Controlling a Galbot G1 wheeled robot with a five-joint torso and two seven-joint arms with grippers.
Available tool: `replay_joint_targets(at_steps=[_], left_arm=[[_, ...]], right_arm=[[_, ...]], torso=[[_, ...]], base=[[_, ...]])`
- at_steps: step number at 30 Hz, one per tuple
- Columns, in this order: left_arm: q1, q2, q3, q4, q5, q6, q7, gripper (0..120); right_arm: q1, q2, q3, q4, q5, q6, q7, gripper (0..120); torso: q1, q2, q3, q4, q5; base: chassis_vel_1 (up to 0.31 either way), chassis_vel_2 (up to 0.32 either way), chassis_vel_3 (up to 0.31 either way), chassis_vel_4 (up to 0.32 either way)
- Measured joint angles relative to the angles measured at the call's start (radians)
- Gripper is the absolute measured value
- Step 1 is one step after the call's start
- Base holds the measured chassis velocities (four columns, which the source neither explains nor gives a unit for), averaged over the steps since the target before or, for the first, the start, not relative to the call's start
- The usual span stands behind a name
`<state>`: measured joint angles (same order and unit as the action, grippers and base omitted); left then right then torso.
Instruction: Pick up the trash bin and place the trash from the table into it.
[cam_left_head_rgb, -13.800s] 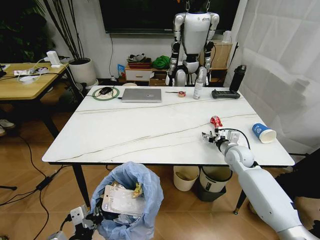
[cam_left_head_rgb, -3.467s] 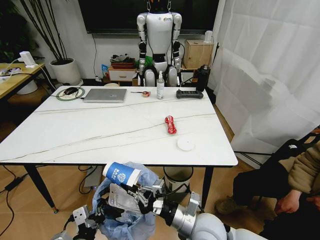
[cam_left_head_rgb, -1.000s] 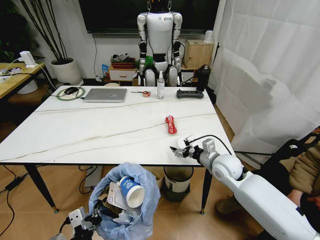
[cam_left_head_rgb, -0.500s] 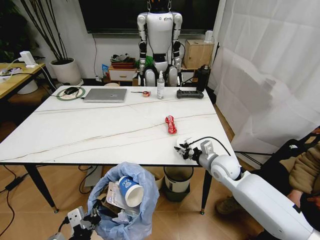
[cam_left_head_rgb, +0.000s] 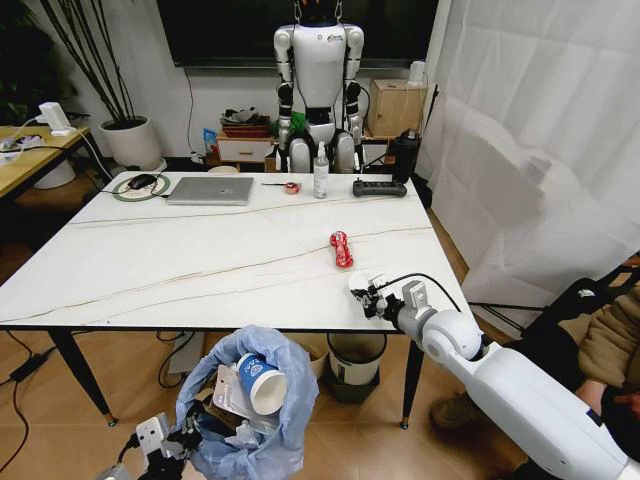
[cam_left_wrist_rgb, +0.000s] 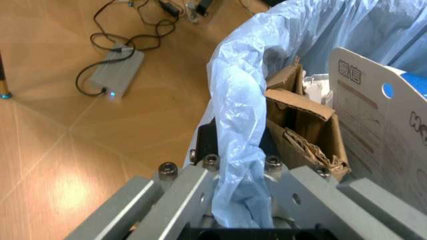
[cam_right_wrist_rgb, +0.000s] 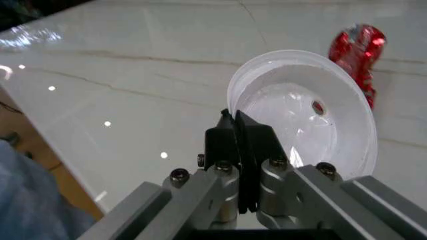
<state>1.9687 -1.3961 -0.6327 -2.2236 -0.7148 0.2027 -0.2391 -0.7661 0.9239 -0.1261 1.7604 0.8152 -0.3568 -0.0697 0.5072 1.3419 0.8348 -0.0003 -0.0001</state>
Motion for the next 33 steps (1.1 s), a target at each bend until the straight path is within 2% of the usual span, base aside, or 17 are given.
replay_joint_targets(at_steps=[7, 12, 13, 17, 18, 22, 33], left_arm=[[0.002, 0.005, -0.005, -0.008, -0.012, 0.004, -0.005, 0], [0.008, 0.000, -0.014, -0.021, -0.016, 0.006, -0.002, 0], [0.008, 0.000, -0.014, -0.021, -0.016, 0.006, -0.002, 0], [0.011, -0.009, -0.018, -0.027, -0.012, 0.006, 0.001, 0], [0.011, -0.009, -0.018, -0.027, -0.012, 0.006, 0.001, 0], [0.003, -0.015, -0.024, -0.027, -0.008, 0.006, 0.002, 0], [0.000, -0.015, -0.028, -0.029, -0.013, 0.007, 0.004, 0]], right_arm=[[-0.007, -0.003, -0.017, 0.116, 0.164, 0.154, -0.126, 0], [0.021, 0.009, -0.139, 0.205, 0.261, 0.229, -0.195, 0], [0.021, 0.009, -0.139, 0.205, 0.261, 0.229, -0.195, 0], [0.030, 0.035, -0.278, 0.245, 0.289, 0.240, -0.203, 0], [0.030, 0.035, -0.278, 0.245, 0.289, 0.240, -0.203, 0], [-0.021, 0.064, -0.390, 0.236, 0.243, 0.249, -0.212, 0], [-0.049, 0.137, -0.510, 0.197, 0.226, 0.250, -0.214, 0]], torso=[[0.000, 0.000, 0.000, -0.0001, 0.0000], [0.000, 0.000, 0.000, 0.0000, 0.0000], [0.000, 0.000, 0.000, 0.0000, 0.0000], [0.000, 0.000, 0.000, 0.0000, -0.0002], [0.000, 0.000, 0.000, 0.0000, -0.0002], [0.000, 0.000, 0.000, -0.0003, -0.0001], [0.000, 0.000, 0.000, -0.0002, -0.0003]], base=[[0.000, 0.000, 0.000, 0.000], [0.000, 0.000, 0.000, 0.000], [0.000, 0.000, 0.000, 0.000], [0.000, 0.000, 0.000, 0.000], [0.000, 0.000, 0.000, 0.000], [0.000, 0.000, 0.000, 0.000], [0.000, 0.000, 0.000, 0.000]])
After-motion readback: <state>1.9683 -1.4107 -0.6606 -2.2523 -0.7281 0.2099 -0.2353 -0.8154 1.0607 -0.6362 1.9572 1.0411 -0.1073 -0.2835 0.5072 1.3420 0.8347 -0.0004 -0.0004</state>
